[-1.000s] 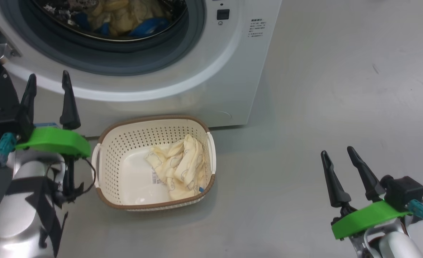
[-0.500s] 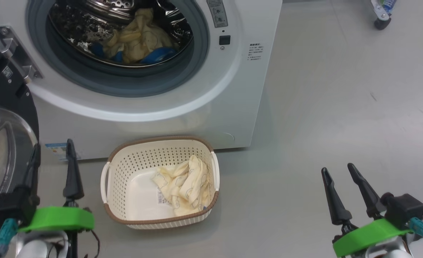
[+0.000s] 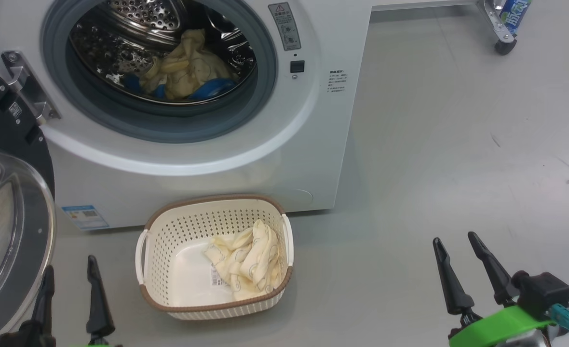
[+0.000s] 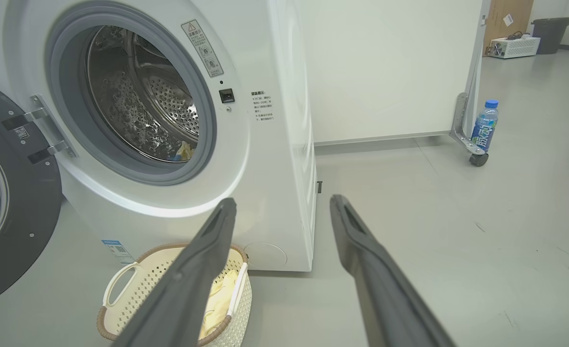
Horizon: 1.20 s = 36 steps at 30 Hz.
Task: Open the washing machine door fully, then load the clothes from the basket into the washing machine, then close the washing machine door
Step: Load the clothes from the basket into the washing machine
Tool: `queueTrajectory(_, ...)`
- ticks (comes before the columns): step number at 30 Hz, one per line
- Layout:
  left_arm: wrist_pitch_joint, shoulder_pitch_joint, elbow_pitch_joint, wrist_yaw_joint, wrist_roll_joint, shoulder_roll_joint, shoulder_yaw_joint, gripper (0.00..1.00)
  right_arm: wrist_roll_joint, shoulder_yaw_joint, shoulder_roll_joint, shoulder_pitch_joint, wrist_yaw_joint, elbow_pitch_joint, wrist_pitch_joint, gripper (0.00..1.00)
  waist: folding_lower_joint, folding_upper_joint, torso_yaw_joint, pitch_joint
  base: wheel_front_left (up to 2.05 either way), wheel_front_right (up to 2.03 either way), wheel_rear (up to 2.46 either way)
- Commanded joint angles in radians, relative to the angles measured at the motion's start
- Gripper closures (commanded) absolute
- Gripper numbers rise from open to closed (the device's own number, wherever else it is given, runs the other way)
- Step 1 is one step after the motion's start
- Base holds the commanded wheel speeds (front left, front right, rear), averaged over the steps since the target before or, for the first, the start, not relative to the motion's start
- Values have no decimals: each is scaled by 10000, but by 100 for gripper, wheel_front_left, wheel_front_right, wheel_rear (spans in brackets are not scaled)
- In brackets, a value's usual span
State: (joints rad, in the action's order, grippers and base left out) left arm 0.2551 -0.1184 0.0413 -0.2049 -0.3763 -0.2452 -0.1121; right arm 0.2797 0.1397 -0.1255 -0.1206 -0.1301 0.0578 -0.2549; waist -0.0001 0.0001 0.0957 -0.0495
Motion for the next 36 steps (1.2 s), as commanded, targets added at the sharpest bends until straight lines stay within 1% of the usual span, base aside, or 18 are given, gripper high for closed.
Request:
queueTrajectory(1,66,168,399,-97,134,-87,411,0,-113,146,-242,150,-6,-387,-69,0,1,-1,11,8,0,0,0)
queueTrajectory(7,59,-221,446,-235,259,-50,331,0,-155,96,-222,92,-6,-405,-69,0,1,-1,22,-13,0,0,0)
queueTrajectory(12,58,-316,339,-241,270,-46,268,0,-168,83,-190,90,-6,-366,-69,0,1,-1,14,-50,0,0,0)
queueTrajectory(19,59,-257,373,-249,275,-70,242,0,-147,48,-184,114,-6,-377,-69,0,1,-1,4,-91,0,0,0)
queueTrajectory(25,41,18,331,-219,285,-82,146,0,-92,65,-160,204,-6,-410,-69,0,1,-1,32,-410,0,0,0)
queueTrajectory(30,-80,608,189,-80,285,-166,28,0,-75,106,-119,362,-6,-418,-69,0,1,-1,77,-841,0,0,0)
queueTrajectory(36,-212,1598,-109,241,271,-279,-173,0,-62,202,-34,596,-6,-403,-69,0,1,-1,160,-1330,0,0,0)
